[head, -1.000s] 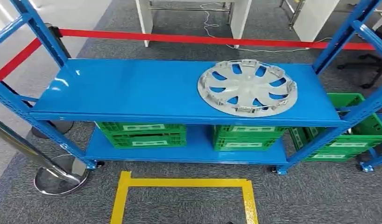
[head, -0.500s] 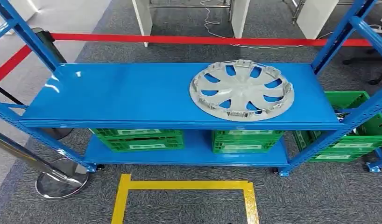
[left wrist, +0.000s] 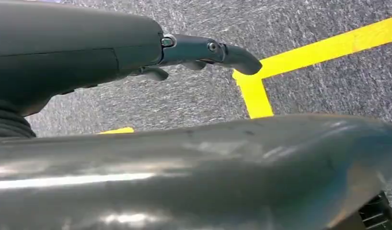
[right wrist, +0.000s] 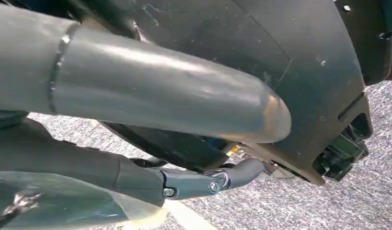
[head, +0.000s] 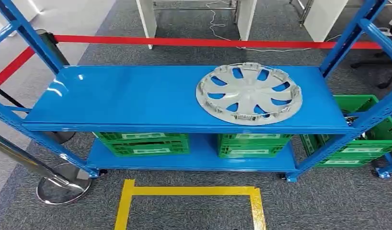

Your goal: Take the parts from the cabinet and place them on the table.

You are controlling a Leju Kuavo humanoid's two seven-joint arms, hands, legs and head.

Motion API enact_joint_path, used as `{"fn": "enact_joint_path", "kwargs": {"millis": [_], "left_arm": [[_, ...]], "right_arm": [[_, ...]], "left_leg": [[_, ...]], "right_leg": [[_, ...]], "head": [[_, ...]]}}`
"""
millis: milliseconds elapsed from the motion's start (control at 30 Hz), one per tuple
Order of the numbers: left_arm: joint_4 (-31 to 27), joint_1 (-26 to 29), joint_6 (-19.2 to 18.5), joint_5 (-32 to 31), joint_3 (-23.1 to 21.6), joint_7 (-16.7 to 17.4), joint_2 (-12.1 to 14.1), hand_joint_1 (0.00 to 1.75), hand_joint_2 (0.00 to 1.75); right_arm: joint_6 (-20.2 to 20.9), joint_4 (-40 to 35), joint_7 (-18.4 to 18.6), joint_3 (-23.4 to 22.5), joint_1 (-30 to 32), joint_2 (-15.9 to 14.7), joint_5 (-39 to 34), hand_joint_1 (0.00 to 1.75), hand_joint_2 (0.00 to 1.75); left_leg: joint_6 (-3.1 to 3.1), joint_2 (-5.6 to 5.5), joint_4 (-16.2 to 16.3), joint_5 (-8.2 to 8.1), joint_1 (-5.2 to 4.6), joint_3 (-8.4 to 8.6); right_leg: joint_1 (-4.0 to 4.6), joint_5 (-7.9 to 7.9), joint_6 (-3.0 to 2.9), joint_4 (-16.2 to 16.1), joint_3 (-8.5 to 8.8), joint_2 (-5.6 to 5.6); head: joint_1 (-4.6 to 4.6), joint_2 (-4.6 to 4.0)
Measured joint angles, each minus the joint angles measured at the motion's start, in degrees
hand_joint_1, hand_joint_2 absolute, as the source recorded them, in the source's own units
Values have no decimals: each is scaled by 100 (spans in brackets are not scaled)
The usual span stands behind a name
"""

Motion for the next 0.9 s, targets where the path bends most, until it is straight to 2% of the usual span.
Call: {"fn": "enact_joint_path", "kwargs": {"millis": [900], "left_arm": [[0, 0, 11, 0, 76, -64, 2, 0, 0]], "right_arm": [[9, 0, -17, 0, 1, 0, -46, 0, 0]], "left_leg": [[0, 0, 0, -4, -5, 2]], "right_leg": [[-4, 1, 1, -16, 7, 0]], "head": [[0, 0]]}}
